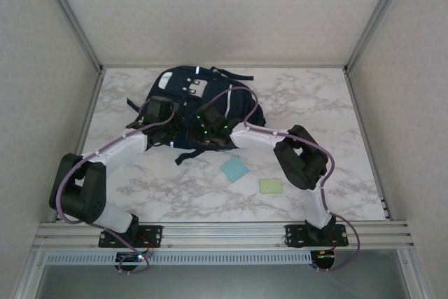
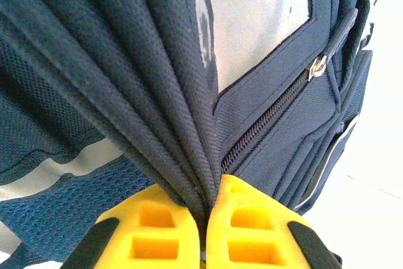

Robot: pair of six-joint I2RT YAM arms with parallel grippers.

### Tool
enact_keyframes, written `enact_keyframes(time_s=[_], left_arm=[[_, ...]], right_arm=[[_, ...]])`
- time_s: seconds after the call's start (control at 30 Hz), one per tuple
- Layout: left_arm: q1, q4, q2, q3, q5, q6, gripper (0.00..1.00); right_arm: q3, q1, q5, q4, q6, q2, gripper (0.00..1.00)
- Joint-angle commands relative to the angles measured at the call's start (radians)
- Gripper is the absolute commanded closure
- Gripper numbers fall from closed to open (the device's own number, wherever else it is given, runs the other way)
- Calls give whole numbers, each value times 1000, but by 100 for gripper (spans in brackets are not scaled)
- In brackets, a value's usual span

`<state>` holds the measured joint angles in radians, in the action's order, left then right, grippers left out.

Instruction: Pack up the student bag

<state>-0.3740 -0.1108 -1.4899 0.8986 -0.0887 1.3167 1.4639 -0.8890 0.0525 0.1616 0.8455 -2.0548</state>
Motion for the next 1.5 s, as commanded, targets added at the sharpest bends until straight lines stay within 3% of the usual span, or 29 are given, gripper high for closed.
enact_keyframes(time_s=[0.0, 0.1, 0.37, 0.63, 0.83, 1.13, 1.47], left_arm=[[-71, 48, 77, -9, -137, 32, 100], [-73, 49, 84, -24, -134, 35, 100], [-33, 33, 73, -22, -75, -22, 100], [58, 27, 18, -5, -37, -92, 100], [109, 31, -4, 10, -45, -124, 100], [124, 12, -24, 39, -78, -156, 100], [182, -65, -78, 118, -118, -273, 100]], right_arm=[[122, -4, -134, -3, -19, -68, 63], [190, -6, -179, 112, -22, -105, 73], [136, -4, -201, 150, -82, -53, 99], [26, 5, -141, 276, -233, 46, 100], [-11, 24, -87, 504, -339, 67, 100], [-32, 43, -416, 706, -419, 94, 100], [-20, 47, -968, 878, -593, 22, 100]])
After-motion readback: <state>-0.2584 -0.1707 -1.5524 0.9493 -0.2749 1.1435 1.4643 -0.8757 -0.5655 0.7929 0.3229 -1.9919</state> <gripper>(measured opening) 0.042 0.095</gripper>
